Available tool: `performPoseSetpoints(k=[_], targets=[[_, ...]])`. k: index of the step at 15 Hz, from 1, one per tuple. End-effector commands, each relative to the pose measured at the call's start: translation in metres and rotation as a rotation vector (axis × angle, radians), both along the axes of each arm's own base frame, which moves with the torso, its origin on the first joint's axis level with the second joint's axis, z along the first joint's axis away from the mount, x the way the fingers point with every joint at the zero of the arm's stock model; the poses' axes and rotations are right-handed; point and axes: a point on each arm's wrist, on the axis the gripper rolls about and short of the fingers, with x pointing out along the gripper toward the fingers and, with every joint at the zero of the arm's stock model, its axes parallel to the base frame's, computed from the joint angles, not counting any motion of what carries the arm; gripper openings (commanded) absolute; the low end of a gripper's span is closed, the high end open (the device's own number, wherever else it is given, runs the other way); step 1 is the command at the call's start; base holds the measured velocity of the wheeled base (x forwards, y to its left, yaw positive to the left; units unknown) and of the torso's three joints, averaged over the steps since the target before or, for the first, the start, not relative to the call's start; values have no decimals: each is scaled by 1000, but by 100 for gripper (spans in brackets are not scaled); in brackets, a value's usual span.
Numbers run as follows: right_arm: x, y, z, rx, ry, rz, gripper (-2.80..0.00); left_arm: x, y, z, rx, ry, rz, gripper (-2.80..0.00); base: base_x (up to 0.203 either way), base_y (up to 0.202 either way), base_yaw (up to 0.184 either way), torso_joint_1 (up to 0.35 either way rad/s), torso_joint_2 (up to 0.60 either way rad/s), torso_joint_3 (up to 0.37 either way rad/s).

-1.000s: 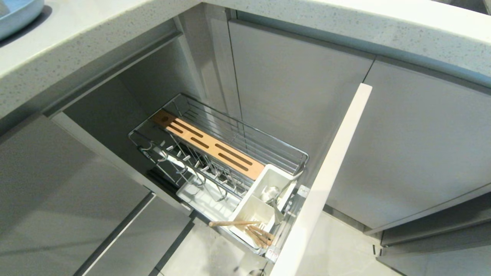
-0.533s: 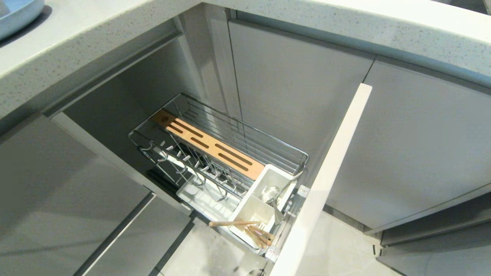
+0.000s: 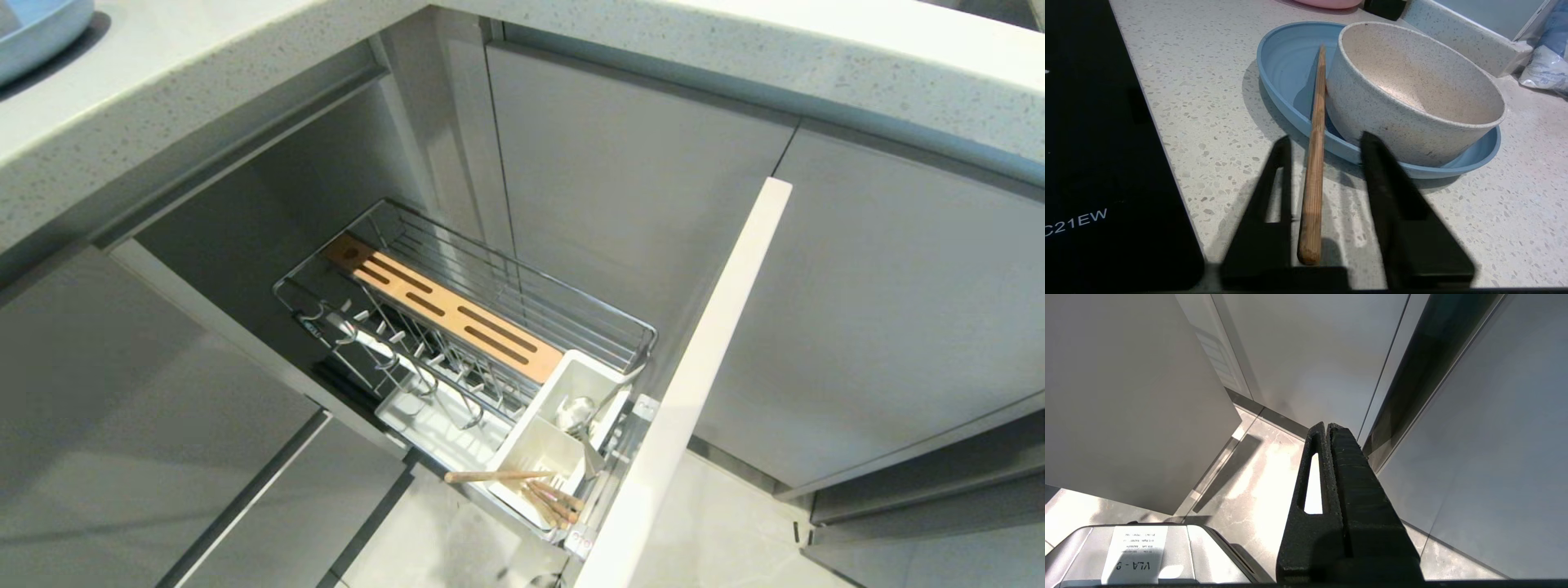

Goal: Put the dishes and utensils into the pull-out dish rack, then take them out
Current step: Take the chopsticks out of the cupboard

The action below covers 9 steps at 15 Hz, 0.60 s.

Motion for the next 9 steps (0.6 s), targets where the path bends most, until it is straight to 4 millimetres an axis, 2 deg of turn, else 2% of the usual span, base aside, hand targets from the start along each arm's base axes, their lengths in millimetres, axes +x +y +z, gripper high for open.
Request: performPoseSetpoints(k=[1, 6, 9], targets=[[0, 0, 0, 0, -2, 0, -280, 0, 0, 1, -1, -7, -1, 0, 0, 0, 0, 0, 0, 0], [0, 0, 0, 0, -3, 0, -280, -2, -2, 2, -2, -18, -5, 0, 0, 0, 0, 0, 0, 0], [0, 0, 0, 0, -3, 0, -280, -12, -7, 7, 15, -50, -9, 0, 0, 0, 0, 0, 0, 0]])
